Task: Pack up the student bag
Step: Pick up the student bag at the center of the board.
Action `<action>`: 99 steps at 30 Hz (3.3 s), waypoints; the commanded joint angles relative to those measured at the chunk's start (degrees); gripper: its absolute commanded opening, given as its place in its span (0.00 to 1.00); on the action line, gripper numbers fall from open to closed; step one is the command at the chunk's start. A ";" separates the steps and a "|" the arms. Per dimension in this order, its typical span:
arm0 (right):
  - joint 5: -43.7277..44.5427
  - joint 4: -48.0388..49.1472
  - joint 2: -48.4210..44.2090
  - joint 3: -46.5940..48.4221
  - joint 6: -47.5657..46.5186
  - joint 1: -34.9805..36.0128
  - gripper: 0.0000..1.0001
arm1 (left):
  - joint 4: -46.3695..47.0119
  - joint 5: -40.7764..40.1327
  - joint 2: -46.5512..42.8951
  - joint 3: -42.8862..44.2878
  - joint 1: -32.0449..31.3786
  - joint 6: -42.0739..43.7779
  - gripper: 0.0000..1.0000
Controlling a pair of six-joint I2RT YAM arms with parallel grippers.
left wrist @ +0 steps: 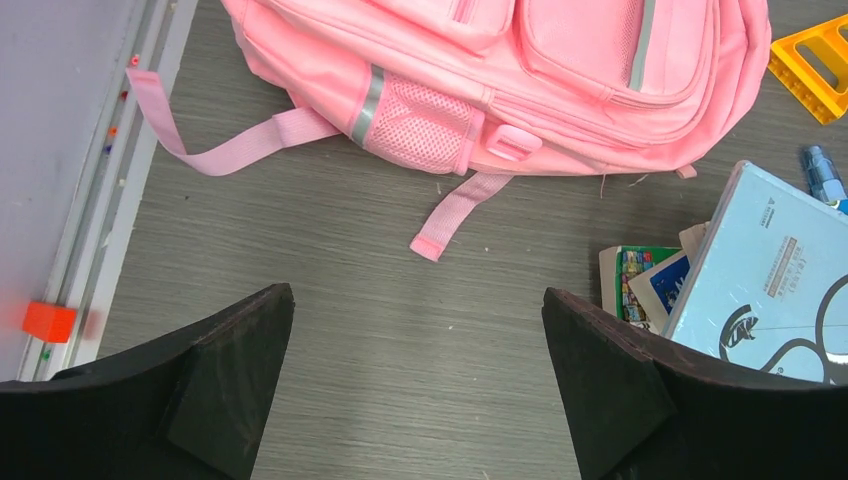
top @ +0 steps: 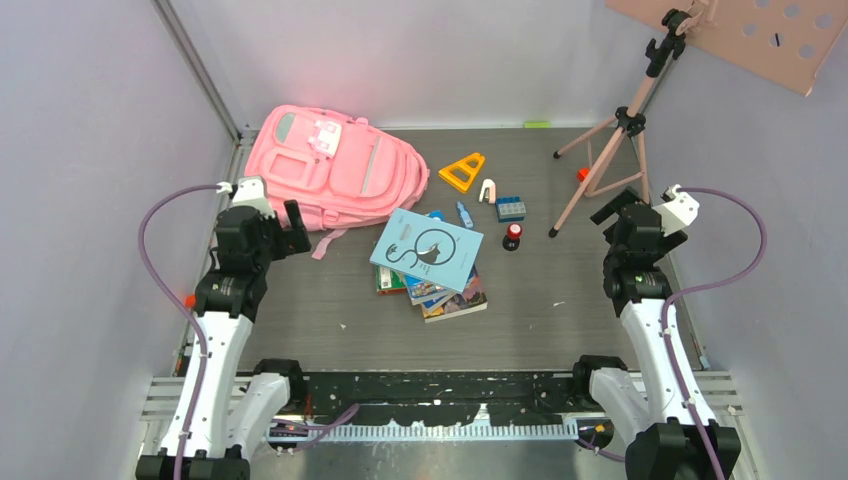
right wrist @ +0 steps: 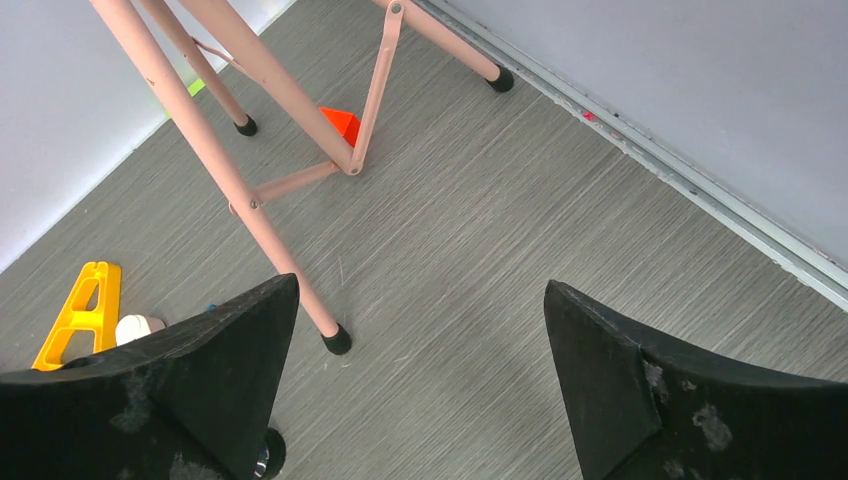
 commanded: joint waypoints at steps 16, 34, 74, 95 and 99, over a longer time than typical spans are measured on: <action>-7.15 3.75 -0.99 1.56 -3.50 0.07 1.00 | 2.53 10.26 1.68 0.94 -0.99 3.86 0.99; -19.21 -4.97 9.30 10.29 -7.25 14.99 0.99 | 0.74 7.40 23.68 11.50 -11.07 -8.76 1.00; -6.76 -11.06 22.78 17.17 -12.45 41.29 0.97 | 48.43 13.39 37.97 -2.62 14.20 -48.76 0.00; -16.51 -9.00 37.34 34.92 -0.19 41.45 0.99 | 38.15 40.72 23.55 0.55 33.20 -50.93 0.00; -22.78 -5.38 40.72 36.64 0.48 42.51 0.99 | 29.19 41.89 21.91 2.19 33.89 -44.58 0.00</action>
